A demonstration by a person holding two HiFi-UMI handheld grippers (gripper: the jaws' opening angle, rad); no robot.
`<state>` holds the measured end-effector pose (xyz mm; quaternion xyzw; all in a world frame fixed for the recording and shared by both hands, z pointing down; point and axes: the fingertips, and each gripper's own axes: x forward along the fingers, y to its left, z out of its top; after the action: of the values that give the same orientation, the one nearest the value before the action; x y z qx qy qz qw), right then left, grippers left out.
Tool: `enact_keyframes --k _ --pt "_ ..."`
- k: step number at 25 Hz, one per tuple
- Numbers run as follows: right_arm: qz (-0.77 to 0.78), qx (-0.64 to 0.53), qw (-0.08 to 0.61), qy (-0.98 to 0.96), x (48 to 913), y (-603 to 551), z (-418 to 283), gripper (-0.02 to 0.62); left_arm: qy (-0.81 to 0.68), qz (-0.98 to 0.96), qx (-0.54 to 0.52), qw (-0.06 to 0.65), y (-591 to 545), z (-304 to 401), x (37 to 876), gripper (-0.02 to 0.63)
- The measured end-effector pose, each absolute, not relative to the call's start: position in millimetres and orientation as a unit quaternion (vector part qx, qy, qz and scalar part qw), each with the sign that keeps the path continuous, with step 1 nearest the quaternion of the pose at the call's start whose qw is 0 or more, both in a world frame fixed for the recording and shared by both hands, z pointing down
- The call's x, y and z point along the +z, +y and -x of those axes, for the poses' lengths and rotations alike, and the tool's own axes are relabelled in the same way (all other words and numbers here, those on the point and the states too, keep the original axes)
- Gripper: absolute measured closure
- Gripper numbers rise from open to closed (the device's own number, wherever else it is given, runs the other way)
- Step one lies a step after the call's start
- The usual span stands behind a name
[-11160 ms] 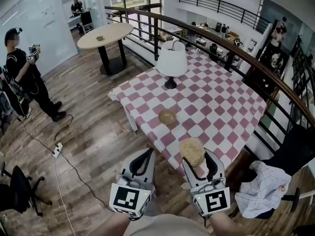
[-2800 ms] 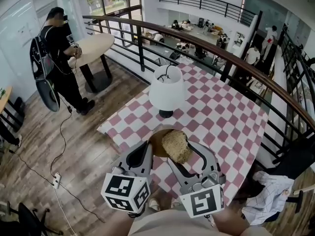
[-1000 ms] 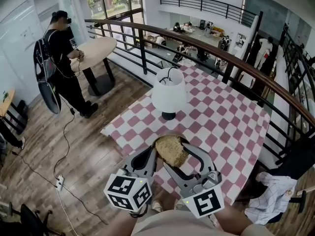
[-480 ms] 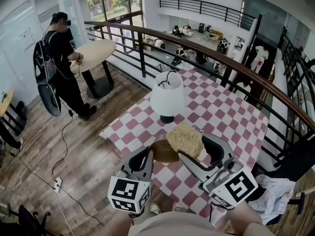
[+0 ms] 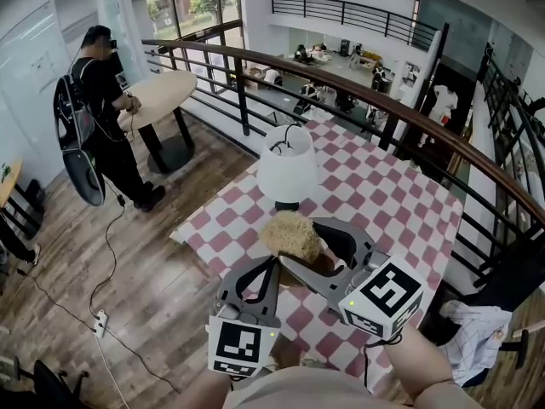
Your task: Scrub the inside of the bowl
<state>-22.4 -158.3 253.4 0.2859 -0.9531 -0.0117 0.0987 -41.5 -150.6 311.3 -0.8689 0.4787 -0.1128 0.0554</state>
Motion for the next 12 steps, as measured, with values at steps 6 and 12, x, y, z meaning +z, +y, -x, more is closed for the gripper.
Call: enact_keyframes --k 6,12 --pt "-0.302 0.039 0.062 -0.951 256 -168 5 0.347 0.473 0.873 -0.106 0.059 -152 42 310 0.589" --pt "-0.349 0.064 0.033 -0.934 260 -177 -28 0.347 0.483 0.87 -0.094 0.033 -160 56 317 0.589"
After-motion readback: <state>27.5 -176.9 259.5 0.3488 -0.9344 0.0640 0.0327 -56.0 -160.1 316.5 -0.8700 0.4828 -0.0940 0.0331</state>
